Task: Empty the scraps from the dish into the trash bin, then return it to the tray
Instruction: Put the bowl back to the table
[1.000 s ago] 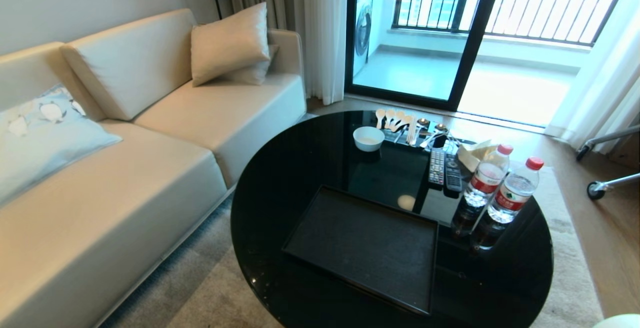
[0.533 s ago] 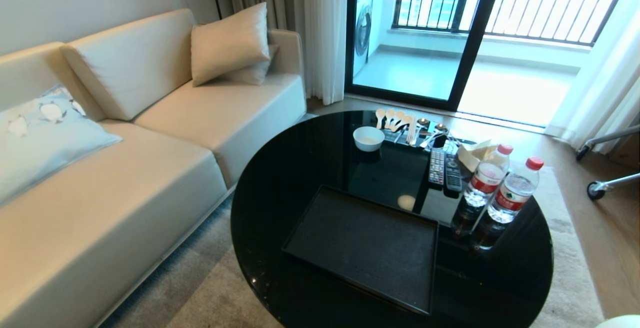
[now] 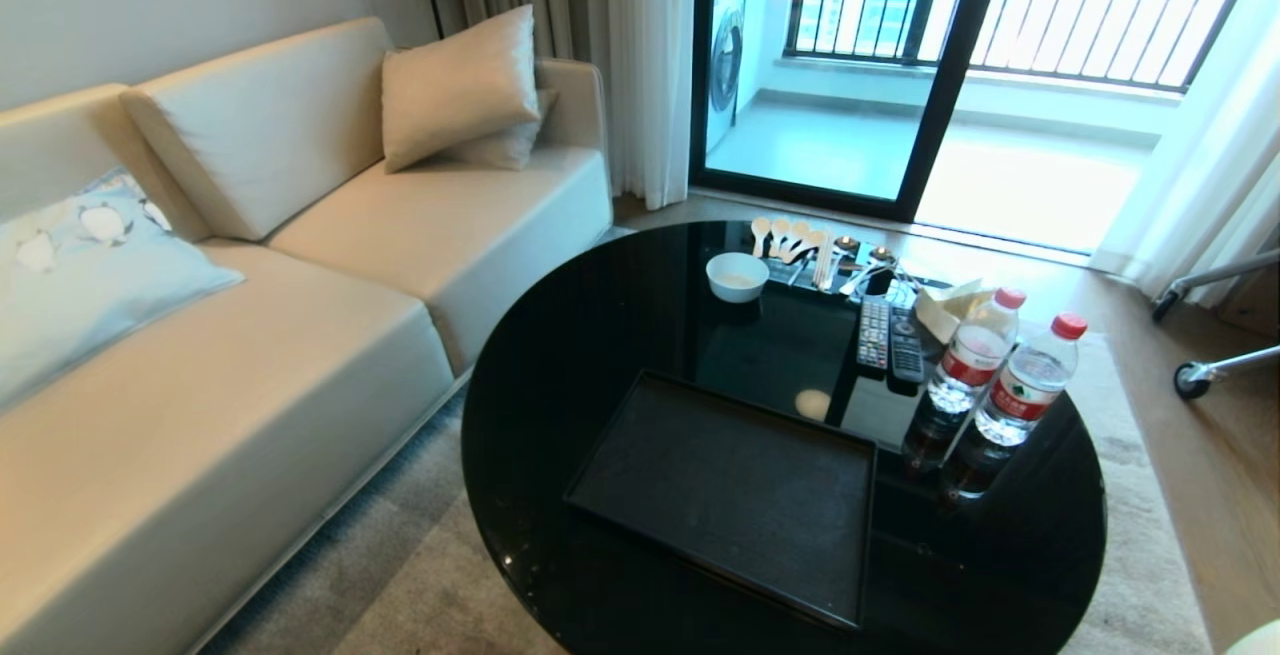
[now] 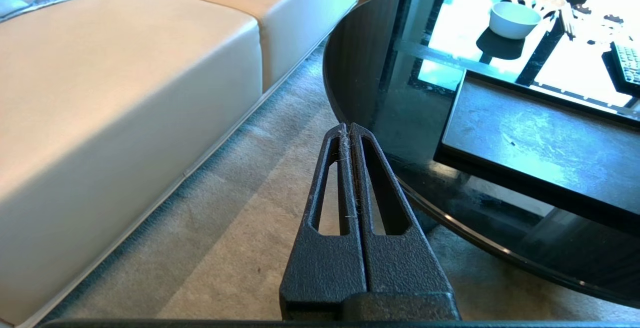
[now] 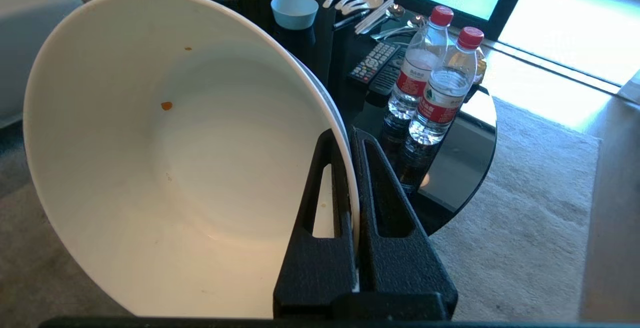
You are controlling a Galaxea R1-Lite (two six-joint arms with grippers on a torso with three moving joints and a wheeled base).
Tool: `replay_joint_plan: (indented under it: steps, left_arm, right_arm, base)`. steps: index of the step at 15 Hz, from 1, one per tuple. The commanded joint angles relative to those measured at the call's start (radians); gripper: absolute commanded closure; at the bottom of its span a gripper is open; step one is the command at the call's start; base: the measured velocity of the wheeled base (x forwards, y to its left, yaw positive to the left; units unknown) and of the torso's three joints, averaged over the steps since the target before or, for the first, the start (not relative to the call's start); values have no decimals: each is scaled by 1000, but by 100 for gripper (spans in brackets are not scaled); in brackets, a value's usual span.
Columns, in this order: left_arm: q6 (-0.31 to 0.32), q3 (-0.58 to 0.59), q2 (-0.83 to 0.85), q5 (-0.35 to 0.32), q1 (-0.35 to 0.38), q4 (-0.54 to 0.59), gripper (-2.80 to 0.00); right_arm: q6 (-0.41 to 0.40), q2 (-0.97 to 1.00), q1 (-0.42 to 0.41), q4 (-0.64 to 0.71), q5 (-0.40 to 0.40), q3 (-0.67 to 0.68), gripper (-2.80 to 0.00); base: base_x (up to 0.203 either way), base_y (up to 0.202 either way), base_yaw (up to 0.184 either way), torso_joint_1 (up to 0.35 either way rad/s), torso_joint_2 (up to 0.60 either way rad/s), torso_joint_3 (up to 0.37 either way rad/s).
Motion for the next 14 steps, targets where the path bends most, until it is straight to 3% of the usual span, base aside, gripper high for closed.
replay_joint_plan:
  steps: [1,7,14]
  left_arm:
    - [-1,0,0,1,0,-1,0]
    - [-1,0,0,1,0,-1,0]
    - [-1,0,0,1,0,-1,0]
  right_arm:
    - [-36,151,2,-6,3,-24,0]
    - [-131,550,2,-11,53,-171,0]
    - [-152,1050,5,-72,66,-362,0]
  base:
    - [0,0,0,0,0,0]
    - [0,0,0,0,0,0]
    - [0,0,0,0,0,0]
